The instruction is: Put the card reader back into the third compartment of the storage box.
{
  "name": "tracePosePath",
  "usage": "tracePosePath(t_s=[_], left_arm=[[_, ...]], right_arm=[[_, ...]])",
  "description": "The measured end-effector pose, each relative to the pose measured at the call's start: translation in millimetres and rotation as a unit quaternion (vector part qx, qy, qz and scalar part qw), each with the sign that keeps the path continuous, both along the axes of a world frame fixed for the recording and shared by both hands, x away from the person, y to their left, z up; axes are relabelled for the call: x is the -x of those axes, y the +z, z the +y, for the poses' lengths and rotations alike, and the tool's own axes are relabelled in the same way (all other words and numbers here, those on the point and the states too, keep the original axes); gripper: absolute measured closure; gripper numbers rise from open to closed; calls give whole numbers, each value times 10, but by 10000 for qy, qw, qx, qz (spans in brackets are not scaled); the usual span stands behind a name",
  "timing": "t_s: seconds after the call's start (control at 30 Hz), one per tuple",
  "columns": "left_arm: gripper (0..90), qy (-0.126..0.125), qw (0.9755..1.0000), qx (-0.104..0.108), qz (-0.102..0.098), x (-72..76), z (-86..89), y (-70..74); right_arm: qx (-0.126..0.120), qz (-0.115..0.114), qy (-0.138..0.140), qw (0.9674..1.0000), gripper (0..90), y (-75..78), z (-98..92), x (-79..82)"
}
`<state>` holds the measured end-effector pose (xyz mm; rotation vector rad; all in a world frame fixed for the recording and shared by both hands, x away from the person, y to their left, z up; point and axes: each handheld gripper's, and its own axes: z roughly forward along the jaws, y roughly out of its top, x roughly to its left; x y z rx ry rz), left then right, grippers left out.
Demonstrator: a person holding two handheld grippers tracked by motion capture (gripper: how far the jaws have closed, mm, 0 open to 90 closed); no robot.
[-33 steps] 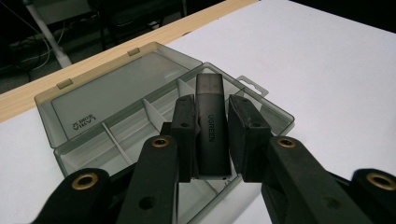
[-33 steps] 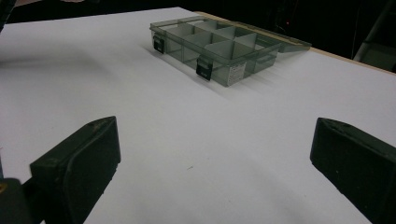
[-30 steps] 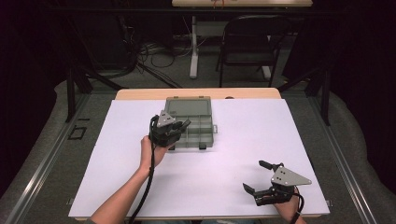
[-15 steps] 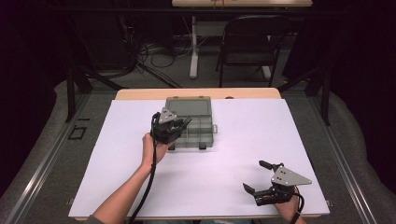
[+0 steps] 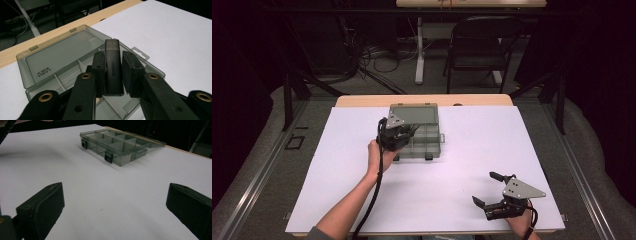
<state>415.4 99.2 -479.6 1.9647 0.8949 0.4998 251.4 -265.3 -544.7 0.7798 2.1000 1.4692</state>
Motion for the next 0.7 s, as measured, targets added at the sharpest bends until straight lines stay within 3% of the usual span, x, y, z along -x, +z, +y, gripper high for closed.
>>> tracePosePath(t_s=[0.7], left_arm=[[732, 208, 9995, -39, 242, -181, -84, -77]], right_arm=[[-2, 14, -10, 10000, 13, 0, 1, 2]])
